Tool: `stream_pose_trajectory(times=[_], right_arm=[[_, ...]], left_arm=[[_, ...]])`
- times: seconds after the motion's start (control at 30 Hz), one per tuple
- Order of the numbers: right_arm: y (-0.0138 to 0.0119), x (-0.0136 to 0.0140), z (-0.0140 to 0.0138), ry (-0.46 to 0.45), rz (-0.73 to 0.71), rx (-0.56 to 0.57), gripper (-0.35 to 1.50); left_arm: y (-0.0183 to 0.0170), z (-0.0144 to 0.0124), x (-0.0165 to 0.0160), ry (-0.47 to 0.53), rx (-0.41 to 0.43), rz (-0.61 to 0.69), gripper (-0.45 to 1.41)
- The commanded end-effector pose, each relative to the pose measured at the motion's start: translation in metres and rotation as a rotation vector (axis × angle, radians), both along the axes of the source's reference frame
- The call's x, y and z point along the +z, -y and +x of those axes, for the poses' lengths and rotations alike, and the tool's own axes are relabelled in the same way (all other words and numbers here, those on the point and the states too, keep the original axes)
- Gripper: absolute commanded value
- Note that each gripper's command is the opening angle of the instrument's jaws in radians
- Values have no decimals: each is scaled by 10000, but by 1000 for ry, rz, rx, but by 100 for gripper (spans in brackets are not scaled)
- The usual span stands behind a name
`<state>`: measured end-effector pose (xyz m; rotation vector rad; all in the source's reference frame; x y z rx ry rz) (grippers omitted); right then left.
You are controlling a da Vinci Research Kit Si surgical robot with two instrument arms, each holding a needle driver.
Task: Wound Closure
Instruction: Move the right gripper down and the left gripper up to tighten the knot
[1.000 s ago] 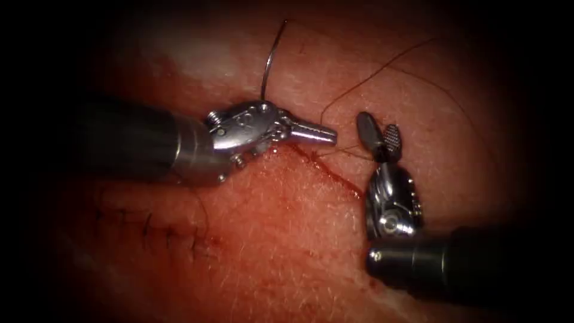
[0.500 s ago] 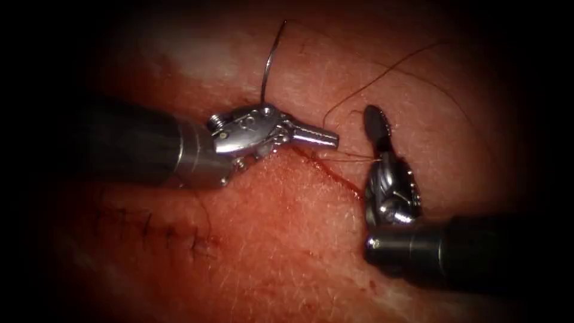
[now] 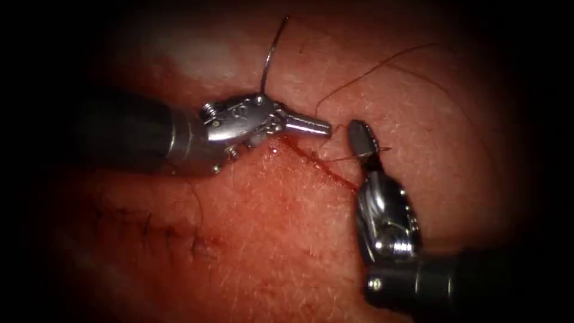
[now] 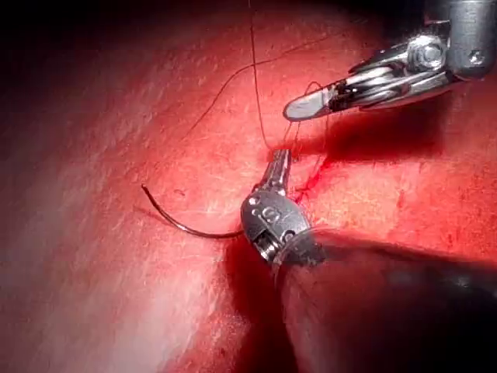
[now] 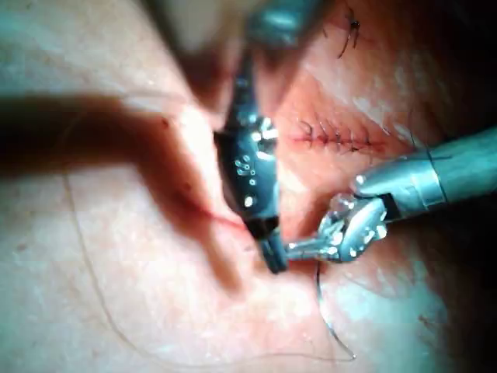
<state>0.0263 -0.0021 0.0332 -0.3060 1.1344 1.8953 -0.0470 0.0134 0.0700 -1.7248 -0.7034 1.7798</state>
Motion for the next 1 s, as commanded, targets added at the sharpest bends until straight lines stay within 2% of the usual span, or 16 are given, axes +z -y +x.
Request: stream_pose_trajectory(times=[0.03,0.13,0.3,0.53,0.73,1.0], right_arm=[[15,-8,15,16,-15,-39,-35],[22,-14,32,39,-44,-82,-35],[28,-2,44,43,-55,-116,-35],[30,25,42,30,-31,-172,-35],[34,54,42,18,-6,-235,-35],[49,59,41,2,11,-283,-35]], left_arm=[[2,-4,6,-9,-2,3,-45],[-11,0,3,-19,-8,12,-45],[-24,1,4,-21,-12,11,-45],[-45,1,11,-28,-13,8,-45],[-76,-4,11,-32,-25,4,-45],[-113,-8,16,-38,-39,-3,-45]])
